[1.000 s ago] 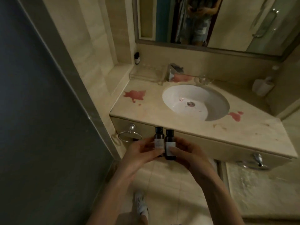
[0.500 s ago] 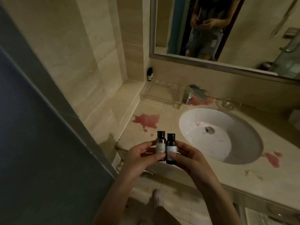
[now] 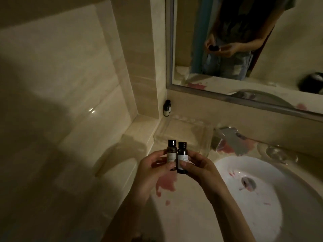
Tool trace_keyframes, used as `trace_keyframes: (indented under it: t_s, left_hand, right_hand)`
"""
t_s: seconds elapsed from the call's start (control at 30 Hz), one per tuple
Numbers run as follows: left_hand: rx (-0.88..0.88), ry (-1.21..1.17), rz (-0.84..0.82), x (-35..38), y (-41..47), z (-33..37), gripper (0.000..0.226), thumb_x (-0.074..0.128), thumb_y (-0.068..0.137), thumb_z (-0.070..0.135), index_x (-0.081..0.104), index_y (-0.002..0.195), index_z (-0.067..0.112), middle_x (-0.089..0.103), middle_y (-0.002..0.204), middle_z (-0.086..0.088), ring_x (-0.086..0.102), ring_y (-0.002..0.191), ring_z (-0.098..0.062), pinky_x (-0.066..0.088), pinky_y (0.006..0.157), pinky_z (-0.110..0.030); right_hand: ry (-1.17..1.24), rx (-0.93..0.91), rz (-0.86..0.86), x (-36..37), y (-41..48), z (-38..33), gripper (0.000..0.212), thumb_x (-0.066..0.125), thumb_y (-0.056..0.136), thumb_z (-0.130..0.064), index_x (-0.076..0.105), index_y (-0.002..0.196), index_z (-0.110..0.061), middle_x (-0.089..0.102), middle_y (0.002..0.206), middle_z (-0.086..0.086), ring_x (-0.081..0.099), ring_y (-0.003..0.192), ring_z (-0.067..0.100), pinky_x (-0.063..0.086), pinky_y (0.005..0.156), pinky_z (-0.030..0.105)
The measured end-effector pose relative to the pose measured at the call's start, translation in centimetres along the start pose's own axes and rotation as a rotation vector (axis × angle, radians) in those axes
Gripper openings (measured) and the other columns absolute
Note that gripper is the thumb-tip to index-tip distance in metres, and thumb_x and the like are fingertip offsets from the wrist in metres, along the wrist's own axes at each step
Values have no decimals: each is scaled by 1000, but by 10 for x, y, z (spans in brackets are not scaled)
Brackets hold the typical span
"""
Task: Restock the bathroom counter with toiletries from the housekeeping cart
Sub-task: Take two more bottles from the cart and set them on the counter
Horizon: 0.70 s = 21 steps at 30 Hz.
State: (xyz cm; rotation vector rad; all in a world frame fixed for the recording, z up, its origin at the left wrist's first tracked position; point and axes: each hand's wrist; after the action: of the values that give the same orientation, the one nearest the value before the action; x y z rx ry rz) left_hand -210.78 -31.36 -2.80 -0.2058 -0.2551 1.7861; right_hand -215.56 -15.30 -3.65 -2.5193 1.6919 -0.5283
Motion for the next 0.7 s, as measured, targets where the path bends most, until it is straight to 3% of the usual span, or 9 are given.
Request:
trace_keyframes:
  t_s: [0.17, 0.27, 0.4, 0.57, 0.7]
  left_hand:
    - [-80, -29, 19, 3, 61, 7, 36, 67, 84, 0, 65, 117, 13, 74, 97, -10, 72, 86, -19, 51, 66, -20]
    - [-104, -20, 37, 3, 96, 4, 39, 72, 79, 0, 66, 116, 12, 75, 95, -10, 72, 89, -23, 53, 74, -22]
    - [-121, 17, 38, 3, 141, -2, 35, 70, 82, 2, 67, 113, 15, 75, 95, -6, 72, 90, -19, 55, 82, -27]
    - [-139, -2, 30, 1, 189, -8, 33, 72, 81, 10, 68, 113, 14, 75, 97, -5, 71, 94, -18, 52, 79, -26]
    - [-198, -36, 79, -5, 222, -17, 29, 71, 82, 5, 67, 105, 21, 75, 91, 0, 71, 83, -9, 50, 69, -17]
  right_hand:
    - [-37, 47, -11, -14, 62, -2, 47, 73, 74, -26, 66, 121, -19, 71, 113, 6, 68, 103, 23, 54, 90, 34]
    - [-19, 75, -24, -19, 93, -1, 41, 74, 80, -22, 66, 120, -17, 71, 111, 9, 68, 103, 25, 55, 91, 36]
    - [-19, 140, 8, -26, 135, 1, 38, 78, 75, -22, 70, 111, -12, 73, 104, 13, 70, 97, 24, 55, 76, 22]
    - [-53, 216, 44, -38, 192, 8, 22, 71, 80, -8, 71, 102, -5, 74, 94, 13, 71, 82, 19, 53, 68, 19]
    - [-104, 196, 99, -38, 242, 8, 23, 70, 82, -3, 68, 105, -3, 73, 98, 13, 70, 78, 11, 54, 66, 16]
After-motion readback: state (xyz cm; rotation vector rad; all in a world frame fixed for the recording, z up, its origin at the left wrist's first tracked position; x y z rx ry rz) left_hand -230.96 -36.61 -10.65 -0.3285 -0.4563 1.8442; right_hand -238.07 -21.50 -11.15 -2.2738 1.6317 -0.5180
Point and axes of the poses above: each hand's wrist, its own y-axis towards the middle knuckle, its own x-axis out of the palm, z = x × y
